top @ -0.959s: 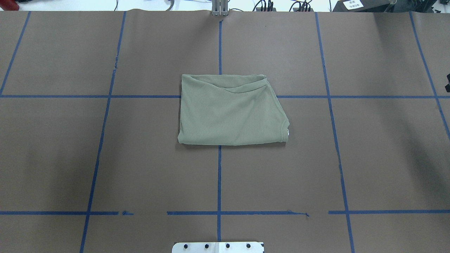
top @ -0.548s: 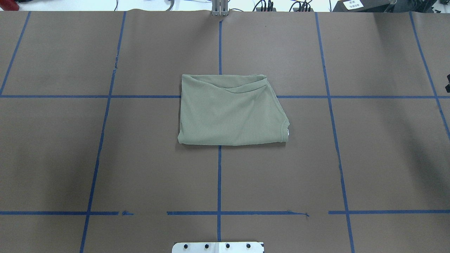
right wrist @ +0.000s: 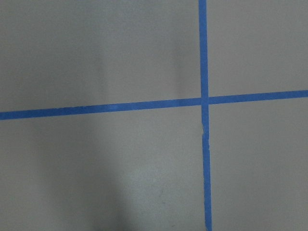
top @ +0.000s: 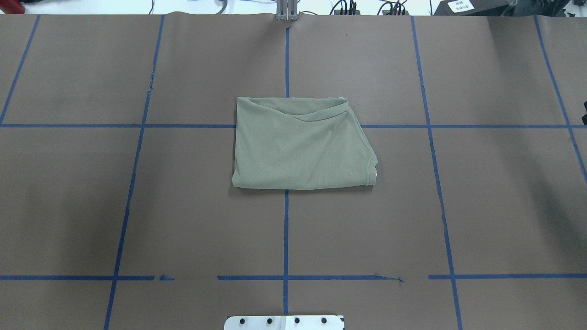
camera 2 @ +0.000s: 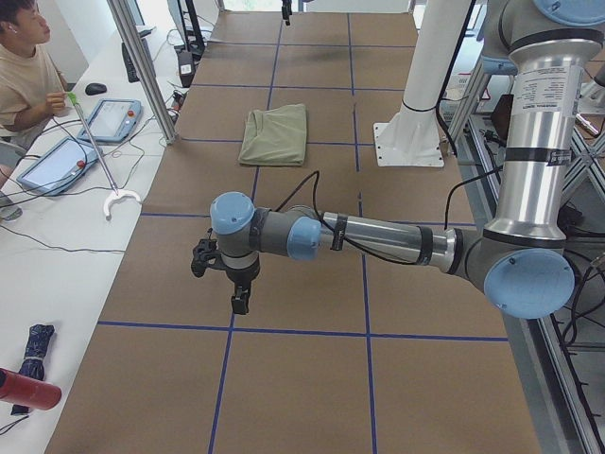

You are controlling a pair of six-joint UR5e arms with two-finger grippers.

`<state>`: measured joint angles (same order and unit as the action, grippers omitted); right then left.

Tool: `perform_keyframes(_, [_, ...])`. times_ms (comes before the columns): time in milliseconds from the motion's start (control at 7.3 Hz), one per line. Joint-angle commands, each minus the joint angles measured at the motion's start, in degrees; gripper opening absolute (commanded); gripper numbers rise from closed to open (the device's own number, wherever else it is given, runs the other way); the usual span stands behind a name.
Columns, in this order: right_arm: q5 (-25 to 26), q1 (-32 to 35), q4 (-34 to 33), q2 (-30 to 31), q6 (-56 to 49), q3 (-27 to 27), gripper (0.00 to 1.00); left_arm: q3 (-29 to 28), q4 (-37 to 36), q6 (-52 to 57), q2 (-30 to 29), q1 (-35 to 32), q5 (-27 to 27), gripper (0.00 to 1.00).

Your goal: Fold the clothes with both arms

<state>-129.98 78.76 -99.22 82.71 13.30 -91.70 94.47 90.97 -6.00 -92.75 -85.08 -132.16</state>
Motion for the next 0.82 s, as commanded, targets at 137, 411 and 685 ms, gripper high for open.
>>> perform_keyframes(137, [-0.89, 2.87, -0.01, 1.04, -0.29, 0.82, 1.00, 0.10, -0.62, -0.24, 0.20, 0.00, -2.75, 1.00])
perform_keyframes(411, [-0.98, 3.94, 0.08, 1.13, -0.90, 0.82, 1.00, 0.28, -0.53, -0.25, 0.12, 0.00, -2.75, 1.00])
perform_keyframes(685, [-0.97, 3.94, 3.57, 1.31, -2.66, 2.13, 1.00, 0.28, -0.45, -0.25, -0.06, 0.09, -2.66, 1.00])
